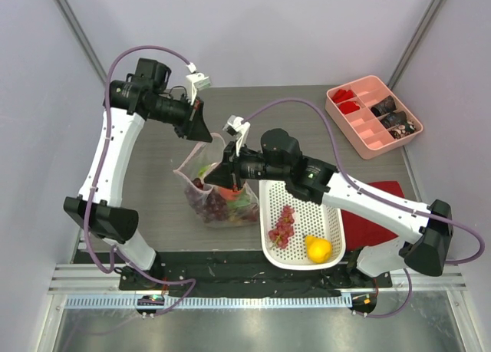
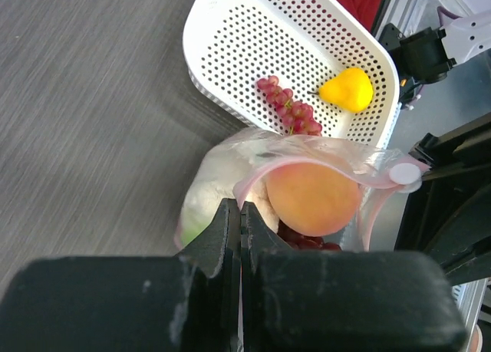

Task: Place the food in the zip-top bag and seal the zipper
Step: Adjust the zipper food storage bag at the center of the board, then zip the zipper food storage bag at the center of the board.

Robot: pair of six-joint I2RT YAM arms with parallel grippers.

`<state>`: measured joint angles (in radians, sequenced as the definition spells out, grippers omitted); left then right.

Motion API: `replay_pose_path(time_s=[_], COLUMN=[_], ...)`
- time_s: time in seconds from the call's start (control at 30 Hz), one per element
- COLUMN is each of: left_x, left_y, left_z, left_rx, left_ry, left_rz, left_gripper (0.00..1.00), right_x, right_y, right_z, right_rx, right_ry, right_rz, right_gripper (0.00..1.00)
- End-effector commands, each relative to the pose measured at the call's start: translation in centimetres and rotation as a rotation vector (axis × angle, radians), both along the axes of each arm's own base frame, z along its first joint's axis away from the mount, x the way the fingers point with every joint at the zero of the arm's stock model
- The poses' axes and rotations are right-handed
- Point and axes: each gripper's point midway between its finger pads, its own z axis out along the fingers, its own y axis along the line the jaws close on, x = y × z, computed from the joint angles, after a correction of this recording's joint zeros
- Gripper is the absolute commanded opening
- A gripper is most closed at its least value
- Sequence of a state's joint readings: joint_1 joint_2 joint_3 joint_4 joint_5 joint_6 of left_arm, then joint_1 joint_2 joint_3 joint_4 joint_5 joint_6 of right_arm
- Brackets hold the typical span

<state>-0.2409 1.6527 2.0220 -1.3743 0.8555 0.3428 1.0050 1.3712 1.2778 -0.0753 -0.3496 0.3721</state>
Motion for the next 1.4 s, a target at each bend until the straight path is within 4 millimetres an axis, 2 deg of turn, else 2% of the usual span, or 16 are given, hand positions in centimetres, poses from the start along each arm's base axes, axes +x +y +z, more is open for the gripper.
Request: replay_pose_path(time_s=[0.0,0.1,0.13,0.2,0.23,0.27,0.33,0.53,0.6,0.7,0.73,0.83,0.87,0.9,1.0,1.37], left_x=[-5.7,-6.1,-6.2,-6.1,-6.2,-6.3,-6.2,-5.8,-5.9,-5.5,-5.3,-4.9,-4.8,-4.7,-4.2,-4.1], left_y=[0.8,0.8,0.9,0.9,0.9,1.0,1.0,0.8,0.7,0.5,0.5,0.3,0.3,0.2,-0.1,-1.0], left_z=[-0.4,-0.5,-0.5,-0.6,-0.7,-0.7,-0.7,-0.5,-0.4,-0.3,-0.3,-0.5,-0.6,-0.7,-1.0,-1.2], left_rx=[0.007,-0.002,-0.003,0.0,0.001,0.001,0.002,-0.011,-0.026,-0.037,-0.039,-0.041,-0.041,-0.045,-0.05,-0.039], left_ry=[0.22,0.205,0.194,0.19,0.188,0.185,0.174,0.105,0.091,0.055,0.046,0.033,0.035,0.032,0.035,0.04], left_rz=[-0.068,-0.088,-0.095,-0.097,-0.1,-0.107,-0.115,-0.138,-0.153,-0.163,-0.165,-0.175,-0.178,-0.183,-0.189,-0.217], left_gripper=[0.0,0.0,0.0,0.0,0.0,0.0,0.0,0.0,0.0,0.0,0.0,0.0,0.0,0.0,0.0,0.0], right_x=[0.2,-0.3,-0.4,-0.8,-0.8,-1.0,-0.9,0.5,1.0,2.4,3.7,5.9,6.0,6.1,6.4,6.1], right_y=[-0.8,-1.6,-1.9,-2.8,-3.2,-3.7,-5.1,-11.1,-12.1,-13.6,-14.7,-15.9,-15.4,-15.3,-14.3,-11.7], right_z=[2.1,2.0,2.0,2.7,3.3,3.3,4.7,2.8,2.4,1.1,0.8,-1.2,-1.0,-2.0,-1.9,-0.1], right_rx=[0.038,0.02,0.016,0.012,0.014,-0.003,-0.009,-0.172,-0.191,-0.228,-0.249,-0.262,-0.223,-0.224,-0.18,-0.063], right_ry=[-0.15,-0.208,-0.225,-0.282,-0.307,-0.318,-0.404,-0.626,-0.644,-0.658,-0.673,-0.668,-0.691,-0.695,-0.746,-0.751], right_rz=[0.011,0.036,0.04,0.048,0.041,0.044,0.019,-0.108,-0.128,-0.142,-0.166,-0.149,-0.113,-0.092,-0.052,0.053], right_gripper=[0.04,0.25,0.43,0.59,0.72,0.78,0.89,0.92,0.91,0.91,0.91,0.91,0.9,0.89,0.88,0.82])
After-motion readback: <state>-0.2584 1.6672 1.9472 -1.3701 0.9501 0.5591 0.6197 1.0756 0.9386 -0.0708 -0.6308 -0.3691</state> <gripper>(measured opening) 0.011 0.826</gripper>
